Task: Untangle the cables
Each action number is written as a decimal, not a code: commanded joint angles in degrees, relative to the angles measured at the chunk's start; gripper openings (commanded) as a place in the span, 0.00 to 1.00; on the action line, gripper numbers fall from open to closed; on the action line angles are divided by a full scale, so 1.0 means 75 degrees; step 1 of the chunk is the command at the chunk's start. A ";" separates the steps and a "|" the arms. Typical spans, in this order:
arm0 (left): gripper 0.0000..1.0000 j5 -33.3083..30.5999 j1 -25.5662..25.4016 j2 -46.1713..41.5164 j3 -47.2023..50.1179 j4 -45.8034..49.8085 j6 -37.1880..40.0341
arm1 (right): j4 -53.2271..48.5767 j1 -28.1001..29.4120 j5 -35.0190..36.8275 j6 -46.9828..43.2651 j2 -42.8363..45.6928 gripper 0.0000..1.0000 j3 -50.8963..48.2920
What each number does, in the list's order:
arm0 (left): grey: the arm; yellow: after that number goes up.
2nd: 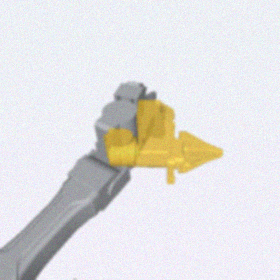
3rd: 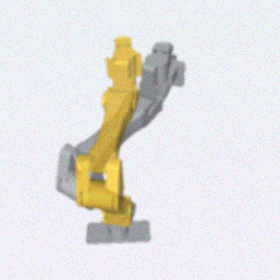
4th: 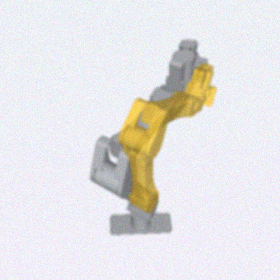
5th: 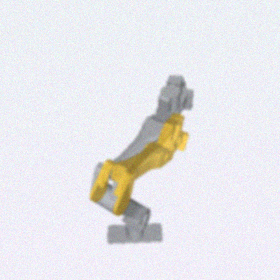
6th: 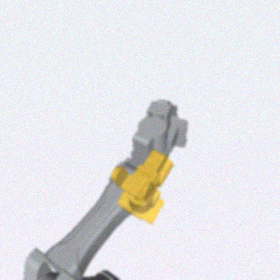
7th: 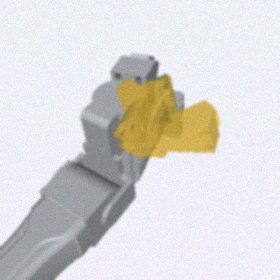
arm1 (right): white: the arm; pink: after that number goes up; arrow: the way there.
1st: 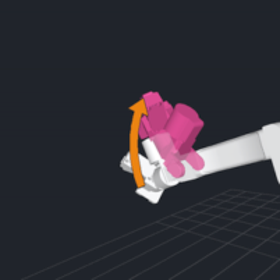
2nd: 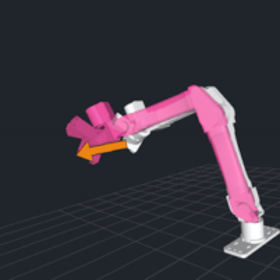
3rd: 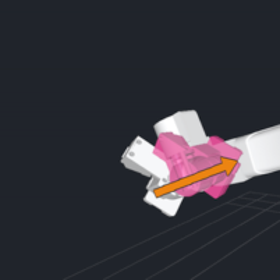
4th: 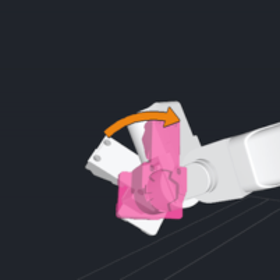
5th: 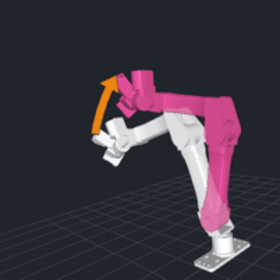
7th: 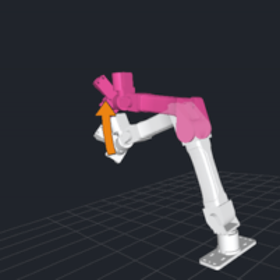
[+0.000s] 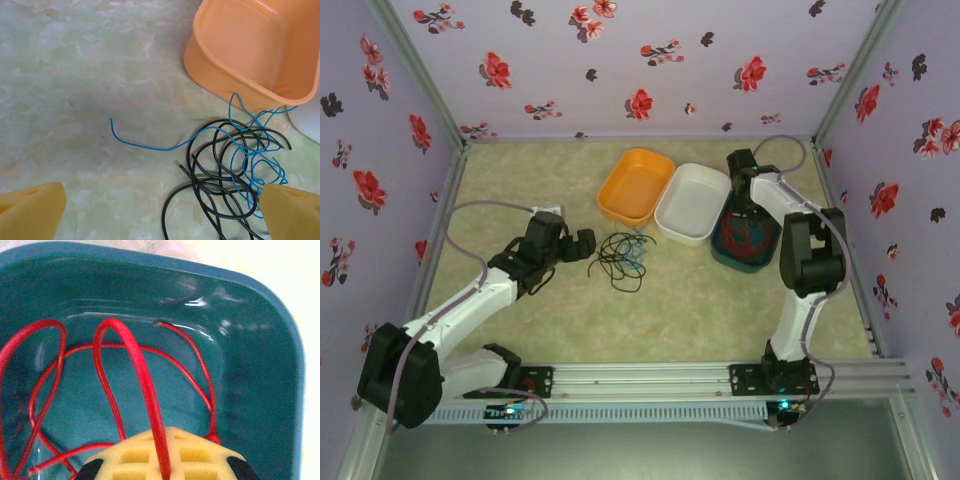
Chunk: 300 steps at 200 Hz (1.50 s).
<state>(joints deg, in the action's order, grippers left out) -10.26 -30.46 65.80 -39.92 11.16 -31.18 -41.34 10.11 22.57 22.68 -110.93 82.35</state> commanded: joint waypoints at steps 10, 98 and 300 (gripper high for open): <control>1.00 0.0091 0.0063 -0.0078 -0.0033 -0.0140 -0.0108 | 0.0219 -0.0048 -0.0195 -0.0196 -0.0312 0.06 0.0224; 1.00 0.0121 0.0059 -0.0172 -0.0224 0.0116 -0.0079 | -0.0022 -0.0009 -0.0630 -0.0070 0.1227 0.45 -0.0325; 1.00 0.1696 0.1048 0.0963 0.0053 -0.0543 -0.1054 | 0.1645 0.4836 -0.2109 0.1221 0.0528 0.52 -0.0498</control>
<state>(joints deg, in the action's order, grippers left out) 1.06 -23.20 72.99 -40.86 9.63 -37.21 -31.53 45.58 8.01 31.79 -102.96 75.29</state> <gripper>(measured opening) 0.997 0.510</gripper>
